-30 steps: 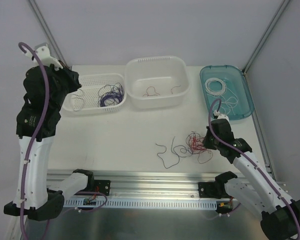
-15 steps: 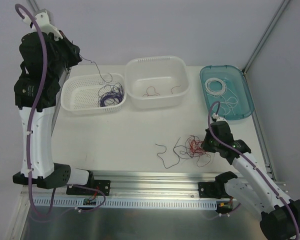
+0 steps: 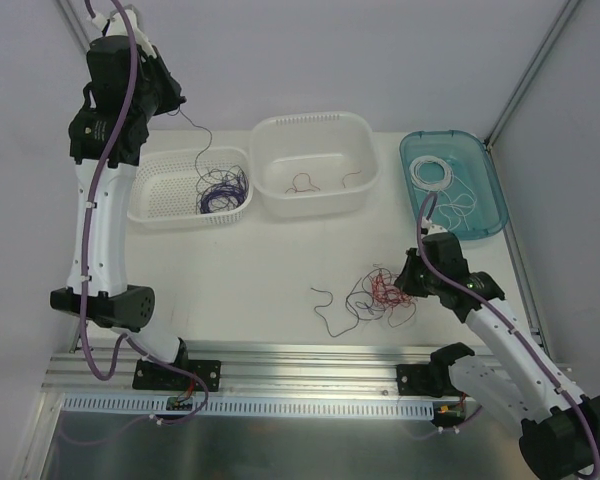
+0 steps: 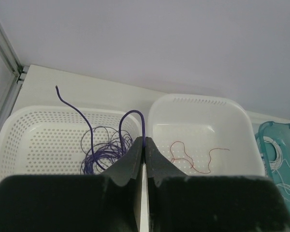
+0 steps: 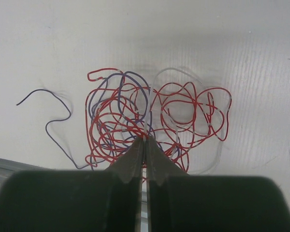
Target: Untangle the cables
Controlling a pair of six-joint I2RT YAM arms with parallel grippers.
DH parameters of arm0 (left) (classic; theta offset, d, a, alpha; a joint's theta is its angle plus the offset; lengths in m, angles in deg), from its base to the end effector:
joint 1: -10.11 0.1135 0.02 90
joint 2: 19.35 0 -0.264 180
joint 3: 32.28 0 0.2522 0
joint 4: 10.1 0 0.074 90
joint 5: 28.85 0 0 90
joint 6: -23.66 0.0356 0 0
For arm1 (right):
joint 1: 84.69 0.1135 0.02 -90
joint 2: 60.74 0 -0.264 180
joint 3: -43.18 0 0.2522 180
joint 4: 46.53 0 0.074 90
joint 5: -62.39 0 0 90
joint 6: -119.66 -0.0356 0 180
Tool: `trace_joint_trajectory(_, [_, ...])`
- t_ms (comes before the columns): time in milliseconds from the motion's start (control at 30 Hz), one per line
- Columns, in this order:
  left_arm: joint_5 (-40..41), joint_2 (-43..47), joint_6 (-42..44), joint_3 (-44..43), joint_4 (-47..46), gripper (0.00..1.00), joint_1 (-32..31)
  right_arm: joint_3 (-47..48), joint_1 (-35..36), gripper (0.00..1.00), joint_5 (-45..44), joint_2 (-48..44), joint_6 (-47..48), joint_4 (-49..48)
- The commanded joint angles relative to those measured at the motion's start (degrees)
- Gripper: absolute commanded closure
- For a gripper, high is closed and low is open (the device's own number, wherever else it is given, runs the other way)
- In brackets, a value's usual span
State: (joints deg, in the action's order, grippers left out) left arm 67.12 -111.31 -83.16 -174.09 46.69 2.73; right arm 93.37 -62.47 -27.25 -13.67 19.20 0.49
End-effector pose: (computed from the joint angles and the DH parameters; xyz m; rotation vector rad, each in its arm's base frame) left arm 0.2982 -0.0349 0.5569 -0.2174 1.6824 -0.2282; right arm 0.1582 0.0649 0.2445 -0.2444 2.3426 0.2891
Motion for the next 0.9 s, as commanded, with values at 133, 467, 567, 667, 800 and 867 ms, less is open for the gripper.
trace_joint_trajectory(133, [0.35, -3.31, 3.19, 2.62, -4.79, 1.0, 2.54, 4.09, -0.24, 0.99, 3.33, 0.3, 2.2, -0.12])
trace_joint_trajectory(467, [-0.45, -9.46, 1.0, 16.86, -9.71, 1.0, 5.27, 3.83, -0.16, 0.99, 3.24, 0.57, 1.93, -0.38])
trace_joint_trajectory(567, [0.26, -10.78, 1.0, 20.02, -10.15, 0.83, 5.62, 3.65, -0.24, 0.99, 3.33, 0.74, 1.85, -0.56])
trace_joint_trajectory(667, [-0.96, -9.38, 1.26, 22.57, -10.07, 0.41, 5.62, 3.74, -0.24, 0.99, 3.24, 0.74, 2.02, -0.65])
trace_joint_trajectory(800, [-5.7, -3.16, -0.58, 27.22, -10.07, 0.15, 5.53, 4.7, -0.16, 0.99, 3.33, 1.01, 2.37, -0.65])
trace_joint_trajectory(867, [-8.25, -0.42, -2.16, 30.04, -10.15, 0.09, 5.27, 5.32, -0.24, 0.99, 2.89, 1.27, 2.9, -0.65])
